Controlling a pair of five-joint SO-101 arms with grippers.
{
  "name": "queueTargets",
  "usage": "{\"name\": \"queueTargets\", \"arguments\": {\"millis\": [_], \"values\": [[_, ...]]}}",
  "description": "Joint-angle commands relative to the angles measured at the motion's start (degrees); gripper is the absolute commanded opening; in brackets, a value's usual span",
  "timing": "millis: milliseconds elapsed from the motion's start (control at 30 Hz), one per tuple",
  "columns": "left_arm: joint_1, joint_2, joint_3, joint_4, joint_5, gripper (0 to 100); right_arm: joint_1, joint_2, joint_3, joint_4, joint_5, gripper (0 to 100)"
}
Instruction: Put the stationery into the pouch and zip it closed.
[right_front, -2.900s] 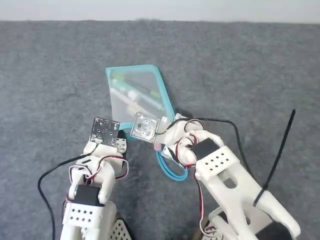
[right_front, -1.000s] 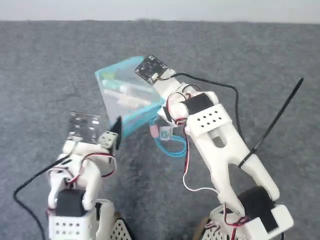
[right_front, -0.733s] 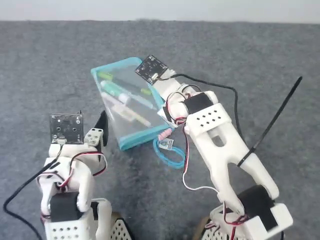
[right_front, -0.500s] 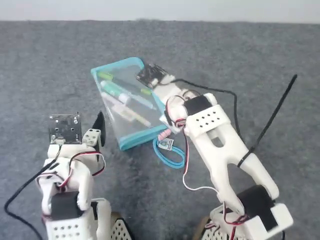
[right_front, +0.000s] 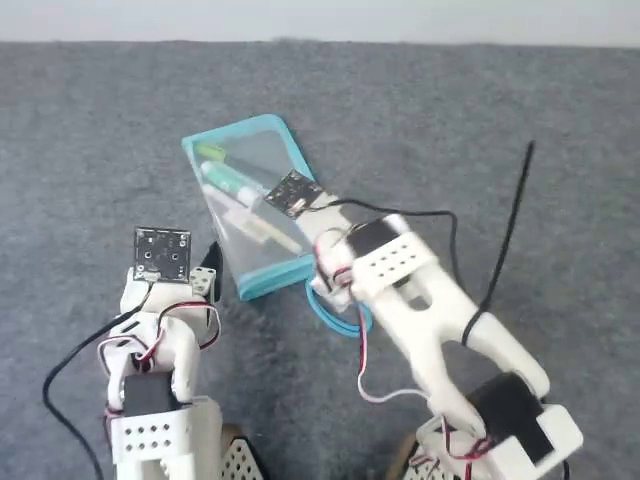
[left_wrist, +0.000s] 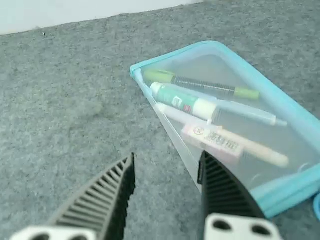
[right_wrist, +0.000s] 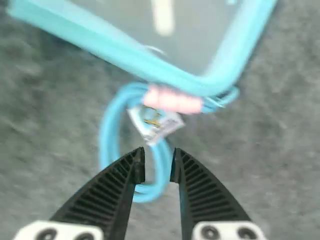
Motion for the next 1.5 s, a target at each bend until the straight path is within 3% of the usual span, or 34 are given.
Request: {"name": "queueTargets", "arguments": {"millis": [0, 167, 367, 467, 1067, 1133, 1233, 1467], "values": [[-0.2, -0.1, -0.7, -1.1, -0.6, 20, -2.9, -1.3, -2.2, -1.1, -7.6, 9.7], [-0.2, -0.3, -0.6, -1.1, -0.6, 20, 0.1, 0.7, -8.5, 1.4, -22.2, 10.3], [-0.2, -0.3, -0.5, -1.1, -0.6, 20, 1.5, 9.8, -14.7, 3.7, -31.5, 27.3], [-0.2, -0.3, -0.5, -1.1, -0.6, 20, 0.4, 14.6, -19.1, 5.6, -35.5, 27.8], [-0.2, -0.4, -0.5, -1.1, -0.6, 20, 0.3, 28.0, -28.0, 5.9, -36.4, 22.6], [-0.2, -0.4, -0.5, -1.1, -0.6, 20, 0.3, 28.5, -28.0, 6.3, -37.4, 18.6], [-0.2, -0.4, -0.5, -1.1, -0.6, 20, 1.0, 28.8, -28.0, 8.3, -38.9, 12.1], [-0.2, -0.4, -0.5, -1.1, -0.6, 20, 5.4, 30.0, -28.0, 13.6, -38.9, 11.7]]}}
